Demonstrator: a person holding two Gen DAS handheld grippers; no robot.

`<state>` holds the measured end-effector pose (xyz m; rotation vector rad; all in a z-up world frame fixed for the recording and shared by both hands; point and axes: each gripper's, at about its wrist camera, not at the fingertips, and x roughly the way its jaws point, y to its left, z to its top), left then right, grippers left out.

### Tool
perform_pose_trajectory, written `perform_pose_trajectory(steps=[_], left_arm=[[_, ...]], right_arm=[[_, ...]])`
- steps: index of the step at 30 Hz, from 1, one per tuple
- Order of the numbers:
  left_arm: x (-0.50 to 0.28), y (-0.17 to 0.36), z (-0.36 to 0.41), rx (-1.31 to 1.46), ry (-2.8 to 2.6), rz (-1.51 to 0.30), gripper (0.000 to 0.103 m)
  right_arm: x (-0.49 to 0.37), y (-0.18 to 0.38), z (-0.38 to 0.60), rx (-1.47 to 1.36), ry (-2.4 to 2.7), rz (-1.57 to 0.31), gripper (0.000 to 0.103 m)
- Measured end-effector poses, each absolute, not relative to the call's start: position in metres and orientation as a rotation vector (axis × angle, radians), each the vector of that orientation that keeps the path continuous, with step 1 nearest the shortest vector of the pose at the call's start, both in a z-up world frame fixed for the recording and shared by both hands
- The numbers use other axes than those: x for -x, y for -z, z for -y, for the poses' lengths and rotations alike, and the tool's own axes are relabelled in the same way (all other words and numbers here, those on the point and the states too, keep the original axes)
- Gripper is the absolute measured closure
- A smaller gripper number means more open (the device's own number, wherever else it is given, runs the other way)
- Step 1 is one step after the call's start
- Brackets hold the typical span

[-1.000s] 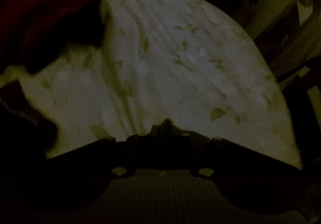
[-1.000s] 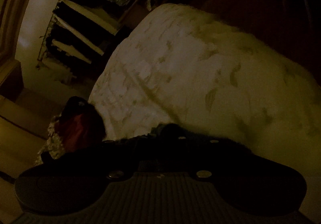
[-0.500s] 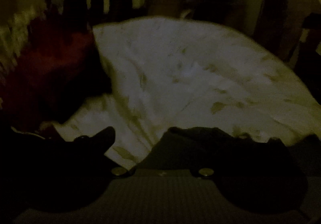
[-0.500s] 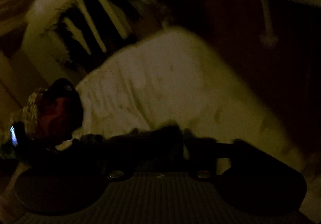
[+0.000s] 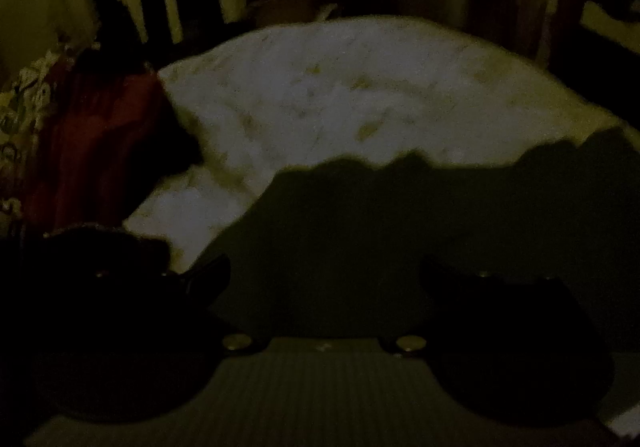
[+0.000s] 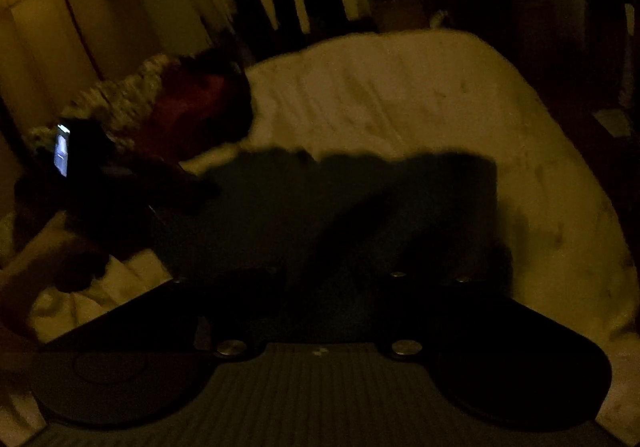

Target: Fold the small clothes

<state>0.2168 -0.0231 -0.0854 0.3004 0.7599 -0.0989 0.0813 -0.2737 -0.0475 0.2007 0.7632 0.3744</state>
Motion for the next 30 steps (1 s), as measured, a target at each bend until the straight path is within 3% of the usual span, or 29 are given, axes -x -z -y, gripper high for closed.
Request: perform_pose_trajectory(steps=[2, 6, 19, 21, 24, 26, 27, 30], left_arm=[[-0.226, 0.101, 0.019, -0.324, 0.068, -0.776, 0.000], [-0.236, 0.121, 0.010, -0.314, 0.057, -0.806, 0.000], [-0.246, 0.135, 0.011, -0.334, 0.056, -0.807, 0.000], [-0.234, 0.127, 0.013, -0.329, 0.050, -0.793, 0.000], [-0.198, 0.107, 0.025, -0.310, 0.120, -0.752, 0.000], [-0.168, 0.093, 0.038, -0.293, 0.180, -0.713, 0.000], [-0.152, 0.087, 0.045, -0.281, 0.216, -0.697, 0.000], [-0.099, 0.076, 0.076, -0.256, 0.347, -0.665, 0.000]], right_arm=[[-0.086, 0.060, 0.279, -0.197, -0.353, -0.787, 0.054], [-0.089, 0.072, 0.293, -0.240, -0.339, -0.800, 0.060], [-0.100, 0.089, 0.284, -0.262, -0.338, -0.828, 0.062], [-0.100, 0.086, 0.287, -0.295, -0.345, -0.828, 0.059], [-0.094, 0.071, 0.302, -0.385, -0.356, -0.787, 0.043], [-0.085, 0.055, 0.318, -0.417, -0.314, -0.733, 0.007], [-0.080, 0.047, 0.325, -0.426, -0.294, -0.709, 0.001], [-0.067, 0.030, 0.350, -0.472, -0.258, -0.680, 0.000]])
